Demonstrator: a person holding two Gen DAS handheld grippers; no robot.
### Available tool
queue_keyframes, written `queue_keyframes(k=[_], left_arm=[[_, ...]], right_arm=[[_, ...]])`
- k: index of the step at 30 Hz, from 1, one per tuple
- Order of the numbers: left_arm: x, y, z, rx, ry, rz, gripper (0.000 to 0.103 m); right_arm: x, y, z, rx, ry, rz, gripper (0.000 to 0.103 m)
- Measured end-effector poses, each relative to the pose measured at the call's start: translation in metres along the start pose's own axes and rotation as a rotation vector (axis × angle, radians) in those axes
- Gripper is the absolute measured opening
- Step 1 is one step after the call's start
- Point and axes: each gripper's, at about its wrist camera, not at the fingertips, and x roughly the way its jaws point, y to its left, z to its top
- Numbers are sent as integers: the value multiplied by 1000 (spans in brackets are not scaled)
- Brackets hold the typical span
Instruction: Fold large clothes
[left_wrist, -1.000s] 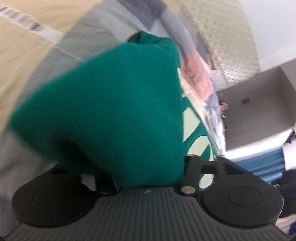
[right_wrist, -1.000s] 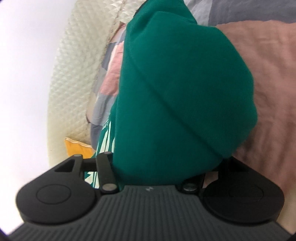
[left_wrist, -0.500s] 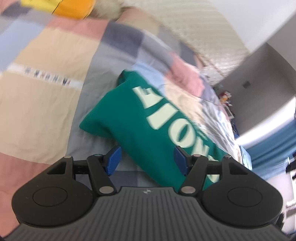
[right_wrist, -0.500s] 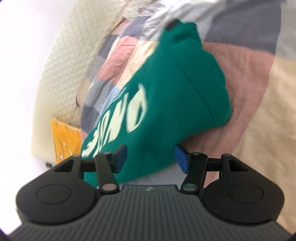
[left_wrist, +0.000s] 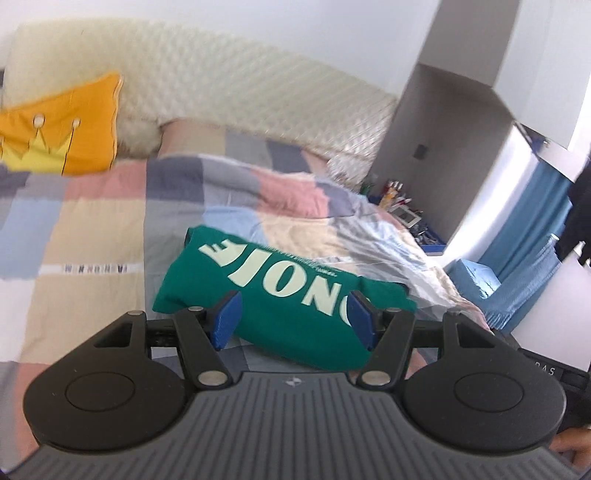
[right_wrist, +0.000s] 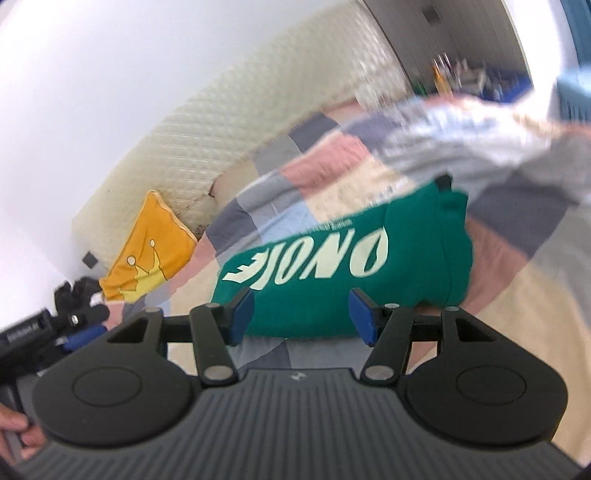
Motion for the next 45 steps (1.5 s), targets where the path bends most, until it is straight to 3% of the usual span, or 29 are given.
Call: queue_keyframes(k=[7,12,26,35,45], left_arm=[[-68,-41,-28,165,-66,11,68],[-107,-56,-59,244,-113,10,68],[-179,-83,-151,306,-204,-13,68],[-184,-89,-190,299,-204,-35,68],[-166,-78,-206,270,-173,-10,68]], right_arm=[[-66,26,-31,-161,-135,-32,60],[-97,34,-61,-250,-183,-35,60],[-113,12,-115,-302,-223,-46,60],[-97,-9,-139,-292,-231,-70,60],[-82,-18,-151,-326,-226,-127,60]])
